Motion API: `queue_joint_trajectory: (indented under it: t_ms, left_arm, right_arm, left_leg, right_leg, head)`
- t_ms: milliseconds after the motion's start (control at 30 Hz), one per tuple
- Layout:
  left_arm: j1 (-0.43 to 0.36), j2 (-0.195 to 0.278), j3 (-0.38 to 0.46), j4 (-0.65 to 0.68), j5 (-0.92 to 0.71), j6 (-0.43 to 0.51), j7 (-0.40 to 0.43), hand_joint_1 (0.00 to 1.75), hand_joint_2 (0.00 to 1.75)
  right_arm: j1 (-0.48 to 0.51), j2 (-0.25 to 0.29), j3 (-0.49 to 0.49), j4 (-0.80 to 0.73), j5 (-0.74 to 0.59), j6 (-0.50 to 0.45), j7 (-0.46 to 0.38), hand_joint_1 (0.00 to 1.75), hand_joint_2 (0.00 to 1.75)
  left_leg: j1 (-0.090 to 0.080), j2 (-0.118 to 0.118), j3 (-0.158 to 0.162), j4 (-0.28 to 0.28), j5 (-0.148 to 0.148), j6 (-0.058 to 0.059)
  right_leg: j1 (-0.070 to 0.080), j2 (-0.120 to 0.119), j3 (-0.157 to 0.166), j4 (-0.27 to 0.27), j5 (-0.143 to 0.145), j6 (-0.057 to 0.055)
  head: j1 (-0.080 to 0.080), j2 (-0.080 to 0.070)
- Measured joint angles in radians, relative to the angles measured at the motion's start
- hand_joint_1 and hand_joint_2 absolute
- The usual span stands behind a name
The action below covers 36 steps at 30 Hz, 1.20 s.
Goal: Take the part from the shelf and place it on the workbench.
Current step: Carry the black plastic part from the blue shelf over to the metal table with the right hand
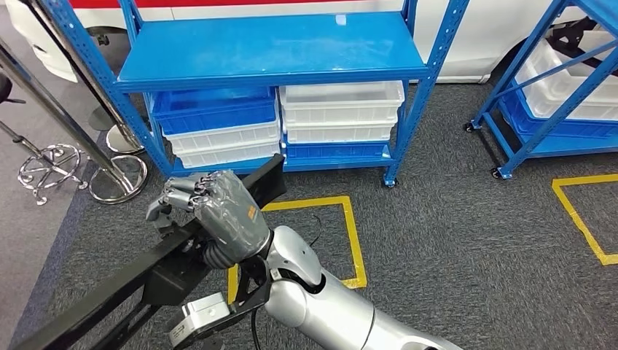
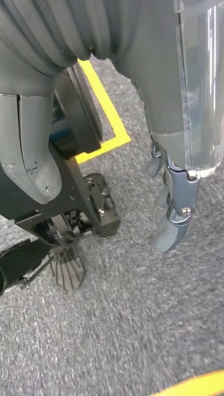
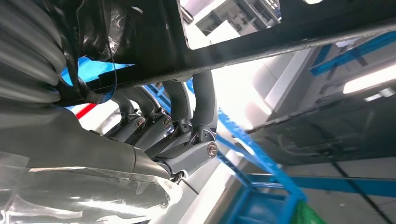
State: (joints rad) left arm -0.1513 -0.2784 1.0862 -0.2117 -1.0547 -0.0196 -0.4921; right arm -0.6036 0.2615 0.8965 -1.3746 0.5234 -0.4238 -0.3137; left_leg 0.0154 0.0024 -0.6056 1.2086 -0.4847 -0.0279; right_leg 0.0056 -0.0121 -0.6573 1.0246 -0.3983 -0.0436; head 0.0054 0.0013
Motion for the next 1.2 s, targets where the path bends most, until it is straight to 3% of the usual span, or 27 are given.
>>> queue_joint_trajectory:
  t_ms: [67,100,167,200,233,267,300,333,367,433,467,500,533,567,600,667,733,767,800,867,900,967,1000,1067,1100,1133,1200]
  left_arm:
    - [-0.003,0.0,0.0,0.0,0.0,0.0,-0.001,0.0,1.75]
    - [-0.005,0.0,0.001,0.0,0.001,-0.001,-0.001,0.0,1.75]
    - [-0.006,-0.001,0.002,0.001,0.002,-0.001,-0.002,0.0,1.75]
    - [-0.006,-0.002,0.002,0.001,0.002,-0.001,-0.002,0.0,1.75]
    - [-0.007,-0.002,0.002,0.001,0.003,-0.001,-0.002,0.0,1.75]
    - [-0.007,-0.001,0.003,0.001,0.003,-0.001,-0.002,0.0,1.75]
    - [-0.006,-0.001,0.003,0.001,0.003,-0.001,-0.002,0.0,1.75]
    - [-0.006,-0.001,0.004,0.001,0.003,-0.002,-0.002,0.0,1.75]
    - [-0.007,-0.002,0.004,0.001,0.004,-0.002,-0.002,0.0,1.75]
    - [-0.007,-0.002,0.005,0.001,0.005,-0.003,-0.002,0.0,1.75]
    - [-0.007,-0.003,0.005,0.001,0.006,-0.003,-0.001,0.0,1.75]
    - [-0.008,-0.003,0.006,0.001,0.006,-0.004,-0.001,0.0,1.75]
    - [-0.008,-0.003,0.006,0.001,0.006,-0.004,0.0,0.0,1.75]
    - [-0.008,-0.002,0.007,0.001,0.006,-0.005,0.001,0.0,1.75]
    - [-0.008,-0.002,0.008,0.001,0.006,-0.005,0.003,0.0,1.75]
    - [-0.007,0.001,0.009,0.001,0.005,-0.01,0.008,0.0,1.75]
    - [-0.008,0.011,0.009,0.001,0.0,-0.028,0.015,0.0,1.75]
    - [-0.01,0.018,0.009,0.001,-0.003,-0.04,0.019,0.0,1.75]
    - [-0.011,0.025,0.009,0.001,-0.004,-0.05,0.023,0.0,1.75]
    - [-0.013,0.034,0.009,0.001,-0.005,-0.06,0.026,0.0,1.75]
    - [-0.015,0.038,0.009,0.0,-0.005,-0.062,0.027,0.0,1.75]
    - [-0.018,0.045,0.009,0.0,-0.005,-0.064,0.028,0.0,1.75]
    - [-0.02,0.047,0.009,0.0,-0.005,-0.064,0.028,0.0,1.75]
    - [-0.02,0.048,0.009,0.0,-0.005,-0.064,0.028,0.0,1.75]
    - [-0.02,0.048,0.009,0.0,-0.005,-0.065,0.028,0.0,1.75]
    - [-0.02,0.048,0.009,0.0,-0.005,-0.065,0.029,0.0,1.75]
    - [-0.02,0.048,0.009,0.0,-0.004,-0.066,0.029,0.0,1.75]
  right_arm:
    - [-0.001,0.001,0.0,-0.002,0.002,0.0,-0.001,1.75,1.75]
    - [-0.001,0.001,0.001,-0.003,0.002,0.0,-0.002,1.75,1.75]
    - [-0.001,0.0,0.001,-0.003,0.003,0.001,-0.002,1.75,1.75]
    - [-0.001,-0.001,0.002,-0.003,0.003,0.001,-0.002,1.75,1.75]
    - [-0.001,-0.001,0.002,-0.003,0.003,0.001,-0.002,1.75,1.75]
    - [-0.001,-0.002,0.002,-0.003,0.003,0.001,-0.002,1.75,1.75]
    - [-0.001,-0.002,0.002,-0.002,0.003,0.001,-0.003,1.75,1.75]
    - [-0.001,-0.003,0.002,-0.002,0.003,0.001,-0.003,1.75,1.75]
    - [-0.001,-0.003,0.002,-0.002,0.003,0.001,-0.003,1.75,1.75]
    - [-0.003,-0.001,0.002,-0.004,0.003,0.001,-0.003,1.75,1.75]
    - [-0.005,0.001,0.002,-0.005,0.003,0.002,-0.003,1.75,1.75]
    - [-0.008,0.003,0.002,-0.005,0.003,0.003,-0.003,1.75,1.75]
    - [-0.01,0.004,0.002,-0.005,0.003,0.004,-0.003,1.75,1.75]
    - [-0.011,0.004,0.003,-0.004,0.003,0.006,-0.003,1.75,1.75]
    - [-0.012,0.005,0.003,-0.002,0.003,0.007,-0.003,1.75,1.75]
    - [-0.013,0.008,0.003,0.002,0.003,0.009,-0.003,1.75,1.75]
    - [-0.015,0.011,0.003,0.006,0.002,0.01,-0.003,1.75,1.75]
    - [-0.016,0.012,0.003,0.009,0.002,0.011,-0.003,1.75,1.75]
    - [-0.017,0.014,0.004,0.013,0.002,0.012,-0.003,1.75,1.75]
    - [-0.02,0.019,0.004,0.02,0.001,0.014,-0.002,1.75,1.75]
    - [-0.023,0.022,0.004,0.022,0.001,0.016,-0.001,1.75,1.75]
    - [-0.027,0.028,0.004,0.026,-0.001,0.019,0.0,1.75,1.75]
    - [-0.028,0.031,0.004,0.027,-0.002,0.02,0.001,1.75,1.75]
    - [-0.03,0.032,0.005,0.031,-0.002,0.022,0.001,1.75,1.75]
    - [-0.03,0.032,0.005,0.034,-0.004,0.023,0.002,1.75,1.75]
    - [-0.031,0.032,0.005,0.035,-0.005,0.025,0.004,1.75,1.75]
    - [-0.032,0.031,0.005,0.039,-0.008,0.027,0.007,1.75,1.75]
  left_leg:
    - [-0.003,-0.002,0.11,-0.149,-0.034,0.009]
    - [-0.003,0.0,0.127,-0.199,-0.039,0.023]
    - [-0.001,0.005,0.082,-0.211,-0.001,0.049]
    - [0.001,0.008,0.055,-0.212,0.024,0.058]
    - [0.001,0.009,0.036,-0.211,0.038,0.058]
    - [0.0,0.01,0.015,-0.209,0.053,0.056]
    - [0.0,0.01,-0.004,-0.207,0.066,0.054]
    - [0.0,0.01,-0.023,-0.204,0.079,0.052]
    - [0.0,0.01,-0.039,-0.2,0.091,0.049]
    - [-0.002,0.008,-0.057,-0.196,0.11,0.039]
    - [-0.002,0.008,-0.059,-0.197,0.121,0.034]
    - [-0.002,0.008,-0.06,-0.201,0.133,0.028]
    - [-0.002,0.008,-0.06,-0.208,0.146,0.021]
    - [0.0,0.007,-0.064,-0.21,0.15,0.015]
    - [0.001,0.006,-0.072,-0.202,0.133,0.01]
    - [0.004,0.005,-0.1,-0.126,0.039,0.003]
    - [0.005,0.005,-0.125,0.007,-0.056,-0.001]
    - [0.005,0.005,-0.127,0.06,-0.067,-0.003]
    - [0.005,0.005,-0.116,0.088,-0.053,-0.003]
    - [0.003,0.004,-0.047,0.047,0.0,0.003]
    - [0.0,0.004,0.015,-0.021,0.002,0.009]
    - [-0.006,0.003,0.123,-0.167,-0.036,0.02]
    - [-0.01,0.002,0.151,-0.212,-0.053,0.024]
    - [-0.009,0.003,0.146,-0.234,-0.043,0.033]
    - [-0.007,0.005,0.137,-0.237,-0.029,0.039]
    - [-0.004,0.008,0.126,-0.241,-0.013,0.046]
    - [-0.002,0.011,0.094,-0.242,0.017,0.054]
  right_leg:
    - [0.001,-0.001,-0.024,0.013,0.021,0.011]
    - [0.001,0.002,-0.04,0.032,0.004,0.022]
    - [-0.005,0.005,-0.074,0.113,-0.079,0.042]
    - [-0.008,0.008,-0.092,0.182,-0.139,0.05]
    - [-0.009,0.008,-0.099,0.245,-0.166,0.052]
    - [-0.01,0.008,-0.097,0.292,-0.167,0.053]
    - [-0.011,0.008,-0.08,0.307,-0.143,0.052]
    - [-0.01,0.008,-0.047,0.29,-0.109,0.049]
    - [-0.009,0.009,0.004,0.238,-0.088,0.043]
    - [-0.004,0.01,0.125,0.084,-0.114,0.031]
    - [-0.001,0.01,0.165,0.025,-0.135,0.027]
    - [0.003,0.011,0.183,-0.01,-0.148,0.024]
    - [0.003,0.011,0.182,-0.021,-0.142,0.02]
    - [0.002,0.009,0.171,-0.023,-0.128,0.014]
    - [0.0,0.007,0.159,-0.025,-0.115,0.006]
    - [-0.003,0.004,0.128,-0.027,-0.085,-0.008]
    - [0.001,0.003,0.09,-0.024,-0.056,-0.014]
    - [0.003,0.002,0.07,-0.022,-0.042,-0.015]
    - [0.006,0.001,0.05,-0.019,-0.029,-0.015]
    - [0.008,0.001,0.012,-0.008,-0.005,-0.013]
    - [0.009,0.002,-0.004,-0.002,0.005,-0.011]
    - [0.011,0.001,-0.022,0.007,0.024,-0.003]
    - [0.01,0.0,-0.026,0.007,0.034,0.002]
    - [0.007,-0.001,-0.03,0.001,0.053,0.013]
    - [0.007,0.002,-0.036,0.007,0.04,0.02]
    - [0.005,0.005,-0.046,0.029,0.008,0.026]
    - [0.0,0.011,-0.075,0.131,-0.103,0.037]
  head:
    - [0.0,0.0]
    - [0.001,0.0]
    - [0.001,0.0]
    - [0.001,0.0]
    - [0.001,0.0]
    - [0.001,0.0]
    - [0.001,0.0]
    - [0.001,0.0]
    - [0.001,0.0]
    - [0.001,0.0]
    - [0.001,0.0]
    - [0.001,0.0]
    - [0.001,0.0]
    - [0.002,0.0]
    - [0.001,0.0]
    - [0.001,0.0]
    - [0.001,0.0]
    - [0.001,0.0]
    - [0.001,0.0]
    - [0.001,0.0]
    - [0.001,0.0]
    - [0.001,0.0]
    - [0.001,0.0]
    - [0.001,0.0]
    - [0.001,0.0]
    - [0.001,0.0]
    - [0.002,0.0]
